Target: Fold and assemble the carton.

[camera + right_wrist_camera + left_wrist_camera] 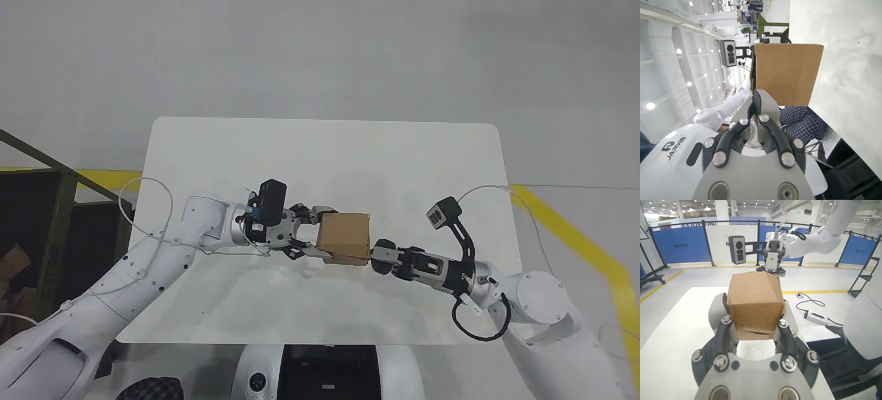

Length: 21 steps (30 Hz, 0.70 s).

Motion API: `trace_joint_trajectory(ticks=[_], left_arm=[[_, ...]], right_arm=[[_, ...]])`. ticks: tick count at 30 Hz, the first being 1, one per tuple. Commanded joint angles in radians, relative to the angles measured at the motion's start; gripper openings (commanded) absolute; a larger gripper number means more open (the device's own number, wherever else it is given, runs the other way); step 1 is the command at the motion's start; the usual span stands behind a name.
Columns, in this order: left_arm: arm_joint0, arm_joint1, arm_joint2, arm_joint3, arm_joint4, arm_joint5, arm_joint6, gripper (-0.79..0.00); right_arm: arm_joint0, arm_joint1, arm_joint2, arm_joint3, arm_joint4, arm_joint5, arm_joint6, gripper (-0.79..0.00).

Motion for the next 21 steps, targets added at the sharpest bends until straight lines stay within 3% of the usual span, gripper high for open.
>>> trace_joint_trajectory(ticks=[1, 21], left_arm=[[0.0, 0.0, 0.0, 0.0, 0.0, 0.0, 0.0, -0.489], [0.0, 0.0, 0.0, 0.0, 0.0, 0.0, 0.0, -0.493]], right_arm=[[0.006, -0.001, -0.007, 0.003, 0.0, 0.001, 0.003, -0.785], [-0.002, 0.003, 0.029, 0.032, 0.023, -0.004, 0.005, -0.785]])
